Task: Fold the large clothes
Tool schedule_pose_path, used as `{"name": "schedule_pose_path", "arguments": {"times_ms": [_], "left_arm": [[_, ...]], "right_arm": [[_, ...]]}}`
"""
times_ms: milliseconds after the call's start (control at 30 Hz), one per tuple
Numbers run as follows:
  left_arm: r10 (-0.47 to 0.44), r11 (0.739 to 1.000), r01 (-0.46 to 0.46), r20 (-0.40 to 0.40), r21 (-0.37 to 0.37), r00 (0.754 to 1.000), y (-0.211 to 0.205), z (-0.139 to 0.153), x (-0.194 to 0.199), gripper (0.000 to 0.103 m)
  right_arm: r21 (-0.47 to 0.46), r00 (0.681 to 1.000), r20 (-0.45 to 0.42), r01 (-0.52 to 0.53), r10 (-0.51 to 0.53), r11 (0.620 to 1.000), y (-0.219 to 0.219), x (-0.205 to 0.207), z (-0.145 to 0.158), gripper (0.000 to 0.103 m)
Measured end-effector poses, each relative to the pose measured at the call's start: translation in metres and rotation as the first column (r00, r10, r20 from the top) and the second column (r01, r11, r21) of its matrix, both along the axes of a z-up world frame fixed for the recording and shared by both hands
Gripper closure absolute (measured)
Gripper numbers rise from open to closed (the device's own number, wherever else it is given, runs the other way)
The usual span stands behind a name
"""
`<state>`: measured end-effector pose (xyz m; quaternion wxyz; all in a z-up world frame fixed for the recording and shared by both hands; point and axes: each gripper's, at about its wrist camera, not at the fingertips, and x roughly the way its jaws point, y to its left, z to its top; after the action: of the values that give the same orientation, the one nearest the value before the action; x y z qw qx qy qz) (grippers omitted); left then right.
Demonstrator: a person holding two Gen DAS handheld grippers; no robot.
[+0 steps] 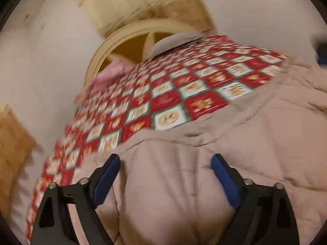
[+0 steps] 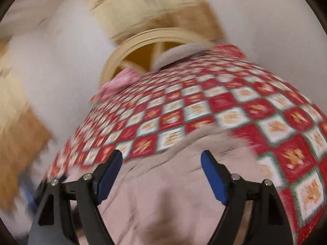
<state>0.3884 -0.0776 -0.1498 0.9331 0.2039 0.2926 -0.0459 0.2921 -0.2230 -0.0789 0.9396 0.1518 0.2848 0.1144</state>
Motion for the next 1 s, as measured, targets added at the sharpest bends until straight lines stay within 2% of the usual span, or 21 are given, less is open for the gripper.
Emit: {"name": "schedule_pose_path", "arguments": {"times_ms": [67, 133, 200, 367, 567, 767, 1000], "left_arm": [[0.023, 0.999, -0.024, -0.038, -0.038, 0.999, 0.005, -0.007, 0.009, 0.004], [0.030, 0.998, -0.033, -0.056, -0.056, 0.998, 0.009, -0.010, 0.013, 0.002], [0.031, 0.996, -0.037, -0.081, -0.078, 0.996, 0.014, -0.012, 0.022, 0.001], [0.004, 0.986, -0.027, -0.142, -0.162, 0.990, 0.020, -0.018, 0.034, 0.001], [0.006, 0.986, -0.029, -0.139, -0.162, 0.990, 0.015, -0.023, 0.035, 0.001], [0.005, 0.984, -0.032, -0.148, -0.175, 0.989, 0.016, -0.026, 0.039, 0.001], [0.012, 0.986, -0.038, -0.163, -0.160, 0.987, 0.014, -0.031, 0.042, 0.001]], "right_arm": [[-0.123, 0.996, -0.017, -0.093, 0.091, 0.988, 0.033, 0.003, -0.012, 0.022], [-0.223, 0.993, -0.075, -0.104, 0.089, 0.969, 0.053, 0.014, -0.029, 0.023], [-0.218, 0.987, -0.137, -0.115, 0.086, 0.969, 0.052, 0.024, -0.048, 0.023], [-0.153, 0.982, -0.183, -0.072, 0.044, 0.986, 0.031, 0.028, -0.071, 0.024], [-0.204, 0.981, -0.196, -0.052, 0.011, 0.978, 0.038, 0.032, -0.079, 0.024], [-0.190, 0.980, -0.201, -0.040, 0.001, 0.981, 0.041, 0.042, -0.087, 0.024], [-0.215, 0.975, -0.222, -0.036, -0.012, 0.976, 0.045, 0.047, -0.092, 0.023]]}}
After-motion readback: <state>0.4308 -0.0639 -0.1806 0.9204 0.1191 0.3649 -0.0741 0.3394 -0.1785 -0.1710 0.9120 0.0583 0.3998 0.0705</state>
